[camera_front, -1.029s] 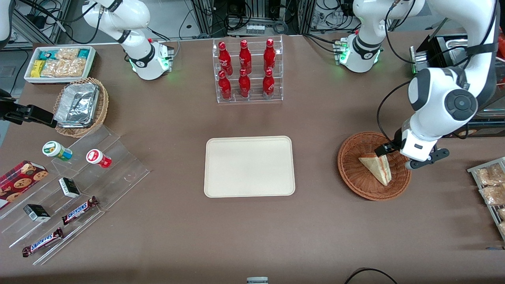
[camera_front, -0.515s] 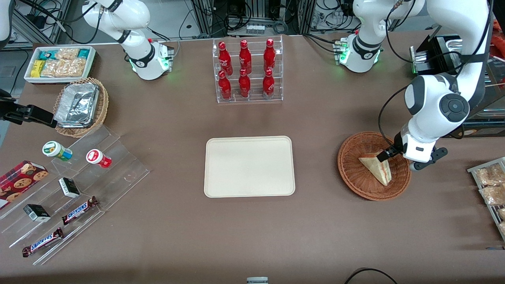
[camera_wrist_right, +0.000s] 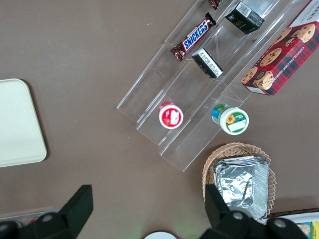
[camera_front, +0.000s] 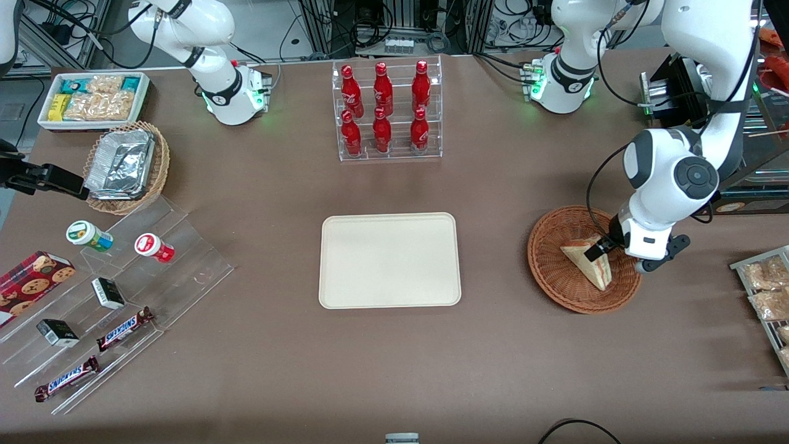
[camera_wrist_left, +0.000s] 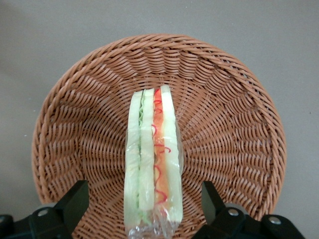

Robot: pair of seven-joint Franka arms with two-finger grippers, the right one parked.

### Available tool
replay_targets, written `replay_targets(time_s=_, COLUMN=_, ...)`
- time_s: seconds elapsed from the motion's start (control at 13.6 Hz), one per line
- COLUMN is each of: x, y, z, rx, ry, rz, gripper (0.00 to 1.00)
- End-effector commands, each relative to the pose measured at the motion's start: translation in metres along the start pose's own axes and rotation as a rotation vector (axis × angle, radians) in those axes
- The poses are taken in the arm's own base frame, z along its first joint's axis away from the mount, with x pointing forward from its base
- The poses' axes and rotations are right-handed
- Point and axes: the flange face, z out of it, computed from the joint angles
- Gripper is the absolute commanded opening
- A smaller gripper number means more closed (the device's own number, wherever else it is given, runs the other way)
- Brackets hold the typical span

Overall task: Place sandwich from basket to tray
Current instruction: 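Lower the open left gripper onto the wrapped sandwich and close it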

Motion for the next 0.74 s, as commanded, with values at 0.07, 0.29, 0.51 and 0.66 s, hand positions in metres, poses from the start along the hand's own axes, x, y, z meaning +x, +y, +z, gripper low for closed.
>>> replay_targets(time_s=0.07, x=-0.003, y=0.004, z=0.021, rx=0.003, ry=0.001, rz=-0.015, gripper=1.0)
replay_targets(time_s=0.29, x=-0.007, y=0.007, z=0.027, rx=0.009, ry=-0.012, rz=-0.048, gripper=0.94)
replay_targets(time_s=0.51, x=-0.013, y=0.008, z=0.032, rx=0.016, ry=-0.019, rz=-0.107, gripper=0.0)
replay_targets(time_s=0.66, x=-0.013, y=0.008, z=0.031, rx=0.017, ry=-0.021, rz=-0.105, gripper=0.0)
